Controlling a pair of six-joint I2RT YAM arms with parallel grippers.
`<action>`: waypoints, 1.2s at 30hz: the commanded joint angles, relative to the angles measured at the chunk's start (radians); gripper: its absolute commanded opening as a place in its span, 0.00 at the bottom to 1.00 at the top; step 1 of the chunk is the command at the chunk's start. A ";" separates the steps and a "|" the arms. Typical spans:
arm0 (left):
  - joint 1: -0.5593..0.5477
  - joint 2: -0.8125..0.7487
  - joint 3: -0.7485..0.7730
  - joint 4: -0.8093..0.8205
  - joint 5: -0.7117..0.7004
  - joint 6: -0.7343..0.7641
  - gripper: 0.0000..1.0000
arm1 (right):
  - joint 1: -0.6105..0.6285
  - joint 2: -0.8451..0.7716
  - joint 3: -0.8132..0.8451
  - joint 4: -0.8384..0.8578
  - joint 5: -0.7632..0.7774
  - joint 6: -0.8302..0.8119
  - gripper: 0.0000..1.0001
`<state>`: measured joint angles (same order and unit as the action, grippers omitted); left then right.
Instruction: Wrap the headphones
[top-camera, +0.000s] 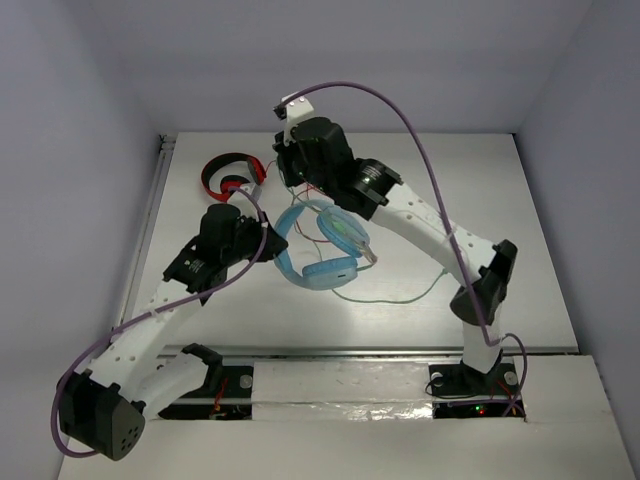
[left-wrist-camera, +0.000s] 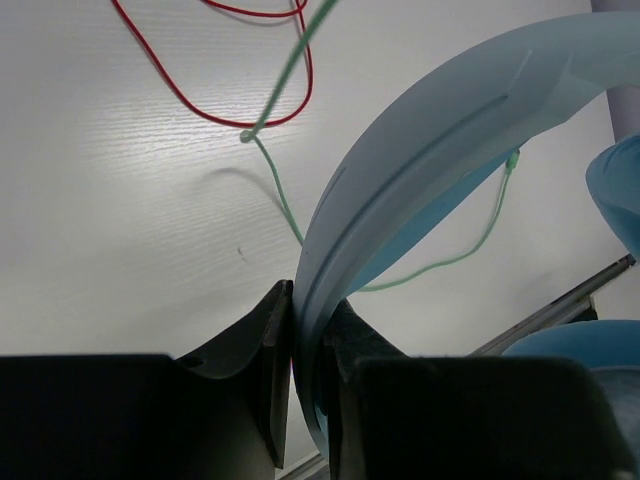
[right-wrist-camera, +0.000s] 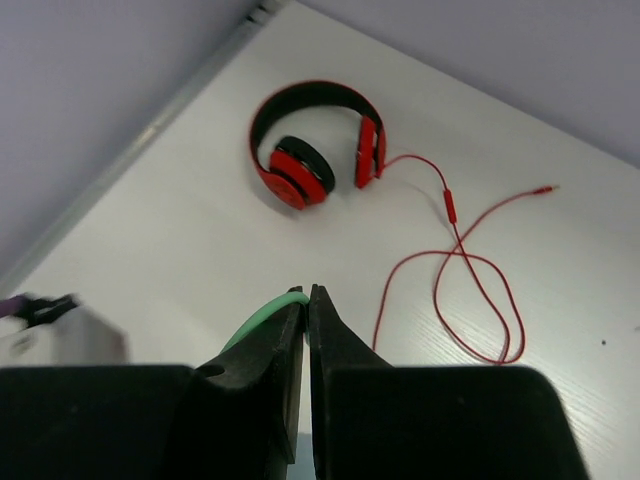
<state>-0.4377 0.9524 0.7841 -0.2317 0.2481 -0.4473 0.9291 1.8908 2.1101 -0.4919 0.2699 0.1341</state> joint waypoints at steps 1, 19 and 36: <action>-0.004 -0.055 0.006 0.132 0.056 -0.028 0.00 | 0.005 0.065 0.108 -0.095 0.124 -0.010 0.09; -0.013 -0.188 -0.094 0.350 0.045 -0.145 0.00 | -0.074 0.056 0.071 -0.068 -0.024 0.026 0.62; -0.013 -0.124 0.152 -0.020 0.117 -0.051 0.00 | -0.262 -0.237 -0.691 0.445 -0.875 0.012 0.47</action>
<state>-0.4461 0.8352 0.8413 -0.2508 0.2848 -0.4934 0.6529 1.6886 1.5406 -0.2657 -0.3710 0.1429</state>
